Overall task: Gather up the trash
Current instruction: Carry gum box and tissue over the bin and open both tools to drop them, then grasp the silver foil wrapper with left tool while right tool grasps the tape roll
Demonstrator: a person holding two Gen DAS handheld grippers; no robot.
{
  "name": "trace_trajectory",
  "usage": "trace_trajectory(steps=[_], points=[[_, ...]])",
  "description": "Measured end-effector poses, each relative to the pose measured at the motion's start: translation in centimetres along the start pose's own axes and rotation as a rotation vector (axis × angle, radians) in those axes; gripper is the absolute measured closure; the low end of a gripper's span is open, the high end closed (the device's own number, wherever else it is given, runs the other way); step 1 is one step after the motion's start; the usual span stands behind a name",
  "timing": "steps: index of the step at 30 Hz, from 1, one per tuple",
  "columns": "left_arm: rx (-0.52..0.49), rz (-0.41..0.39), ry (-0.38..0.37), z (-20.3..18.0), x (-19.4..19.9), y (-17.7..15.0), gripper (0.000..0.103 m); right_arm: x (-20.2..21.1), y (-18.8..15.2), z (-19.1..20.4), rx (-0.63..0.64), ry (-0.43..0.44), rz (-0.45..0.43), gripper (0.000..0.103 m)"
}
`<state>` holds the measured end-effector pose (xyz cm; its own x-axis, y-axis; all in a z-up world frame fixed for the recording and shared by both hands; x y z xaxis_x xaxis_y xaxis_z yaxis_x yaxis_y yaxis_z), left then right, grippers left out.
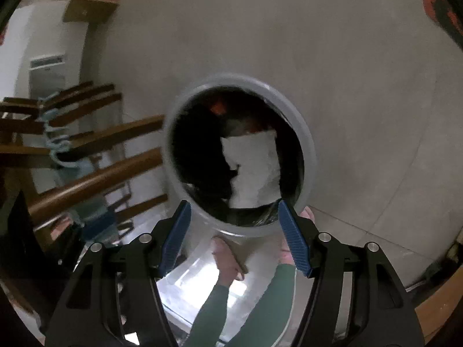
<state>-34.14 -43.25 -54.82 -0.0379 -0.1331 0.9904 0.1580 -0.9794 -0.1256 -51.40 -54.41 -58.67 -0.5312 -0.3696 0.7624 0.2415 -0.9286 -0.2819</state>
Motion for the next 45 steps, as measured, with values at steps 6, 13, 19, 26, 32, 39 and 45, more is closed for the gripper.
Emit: trace_trajectory(steps=[6, 13, 19, 26, 32, 39, 45], points=[[0.075, -0.093, -0.039, 0.7, 9.1, -1.0, 0.008, 8.9, -1.3, 5.0, 0.086, 0.043, -0.095, 0.039], [0.104, -0.252, 0.001, 0.8, 22.2, -1.6, 0.007, 20.4, -3.4, 12.8, 0.221, 0.048, -0.251, 0.037], [0.15, -0.4, 0.074, 3.5, 32.3, -3.2, 0.007, 27.7, -6.0, 21.4, 0.386, 0.061, -0.324, 0.031], [0.287, -0.488, 0.113, 10.4, 38.4, -8.2, 0.007, 28.2, -9.9, 32.1, 0.577, 0.135, -0.307, 0.028], [0.498, -0.514, 0.227, 20.0, 41.0, -17.6, 0.007, 24.1, -14.2, 43.6, 0.825, 0.17, -0.167, 0.028], [0.84, -0.427, 0.3, 31.6, 38.5, -31.2, 0.007, 14.6, -22.2, 54.8, 1.079, 0.205, 0.069, 0.028], [1.01, -0.372, 0.361, 38.8, 36.1, -40.0, 0.007, 5.4, -29.1, 60.2, 1.181, 0.176, 0.245, 0.028]])
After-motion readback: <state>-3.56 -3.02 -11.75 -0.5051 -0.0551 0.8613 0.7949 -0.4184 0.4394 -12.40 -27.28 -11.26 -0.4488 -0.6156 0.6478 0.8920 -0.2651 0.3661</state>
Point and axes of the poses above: each gripper's, at about its wrist camera, not at the fingertips, and x roughly against the way its jaws point, z to its left, y to its top, the point moved 2 cm from there along -x, roughly the way its jaws point, and after that the axes turned 10 degrees about y, right-handed, at the moved point
